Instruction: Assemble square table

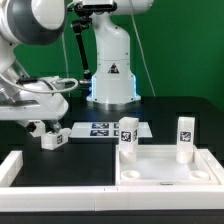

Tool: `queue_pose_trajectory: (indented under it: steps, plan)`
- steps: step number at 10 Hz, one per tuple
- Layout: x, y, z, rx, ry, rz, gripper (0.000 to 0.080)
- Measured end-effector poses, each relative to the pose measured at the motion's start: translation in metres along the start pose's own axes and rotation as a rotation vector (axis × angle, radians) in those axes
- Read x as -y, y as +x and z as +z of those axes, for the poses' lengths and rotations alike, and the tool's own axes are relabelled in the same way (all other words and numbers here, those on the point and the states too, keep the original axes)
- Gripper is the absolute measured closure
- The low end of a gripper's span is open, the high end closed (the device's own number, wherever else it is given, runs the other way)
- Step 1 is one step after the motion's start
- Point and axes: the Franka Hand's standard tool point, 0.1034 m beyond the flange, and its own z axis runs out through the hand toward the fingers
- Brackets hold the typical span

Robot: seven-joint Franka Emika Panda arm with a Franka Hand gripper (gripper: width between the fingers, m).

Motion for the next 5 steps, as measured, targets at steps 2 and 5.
queue_pose_trajectory:
  steps: [2,5]
  plan:
    - [-0.001,0.0,0.012,0.157,0.021,0.01,0.015]
    - [-0.001,0.007,0.016,0.135,0.006,0.005,0.015]
